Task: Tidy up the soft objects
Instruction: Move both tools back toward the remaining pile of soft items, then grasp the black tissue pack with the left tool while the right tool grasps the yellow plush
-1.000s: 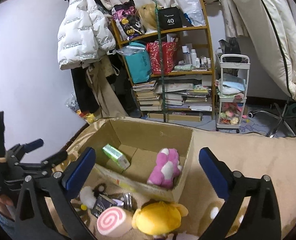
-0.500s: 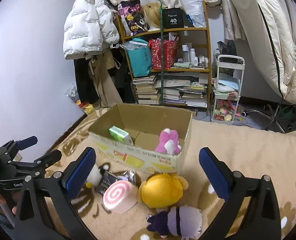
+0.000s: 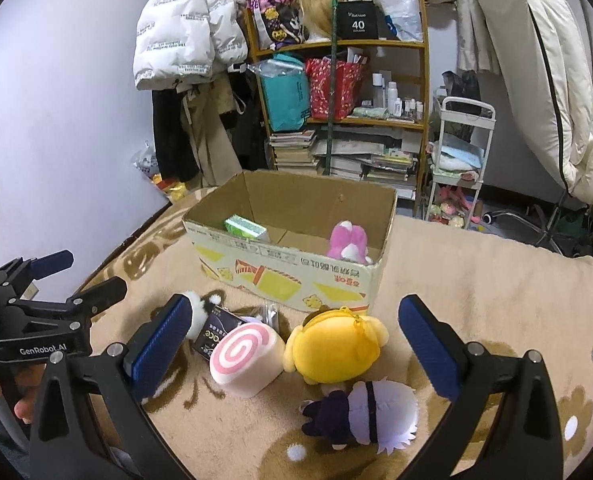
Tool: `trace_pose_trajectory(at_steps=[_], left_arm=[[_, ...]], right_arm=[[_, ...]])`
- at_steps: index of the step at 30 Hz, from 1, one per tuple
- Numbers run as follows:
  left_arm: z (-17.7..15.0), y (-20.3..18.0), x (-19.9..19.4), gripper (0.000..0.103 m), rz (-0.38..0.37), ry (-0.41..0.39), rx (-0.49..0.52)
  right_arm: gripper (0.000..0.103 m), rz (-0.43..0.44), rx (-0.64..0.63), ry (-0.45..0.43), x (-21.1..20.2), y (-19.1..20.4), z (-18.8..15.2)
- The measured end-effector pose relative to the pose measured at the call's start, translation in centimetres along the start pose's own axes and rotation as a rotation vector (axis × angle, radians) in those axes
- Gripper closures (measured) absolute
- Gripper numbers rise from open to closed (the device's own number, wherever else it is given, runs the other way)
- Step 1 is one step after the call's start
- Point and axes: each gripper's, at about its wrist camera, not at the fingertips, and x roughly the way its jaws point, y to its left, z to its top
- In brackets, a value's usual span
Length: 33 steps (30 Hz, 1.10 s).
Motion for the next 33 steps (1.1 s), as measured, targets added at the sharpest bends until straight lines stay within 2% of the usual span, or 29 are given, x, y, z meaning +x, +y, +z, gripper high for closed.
trace_pose_trajectory(at_steps=[5, 11, 18, 26, 33], left_arm=[[-0.1, 0.3, 1.7, 0.001, -0.012, 0.038, -0.031], [-0.1, -0.1, 3.9, 0.001, -0.016, 0.087, -0.023], [-0.3, -0.2, 7.0, 0.001, -0.068, 0.181, -0.062], [-0.3, 0.3, 10.3, 0.001, -0.069, 0.258, -0.100], [-0.2, -0.4, 12.3, 0.001, -0.063, 0.319, -0.057]], right_arm=[[0.000, -0.019, 0.017, 0.026, 1.5, -0.5, -0.1], [0.000, -0.040, 0.059, 0.063, 3.5, -1.5, -0.1], [0.000, -0.049, 0.092, 0.124, 5.9, -2.2, -0.3], [0.000, -0.060, 0.096, 0.184, 8.4, -2.5, -0.7], [0.000, -0.063, 0.119, 0.238, 10.7, -3.5, -1.1]])
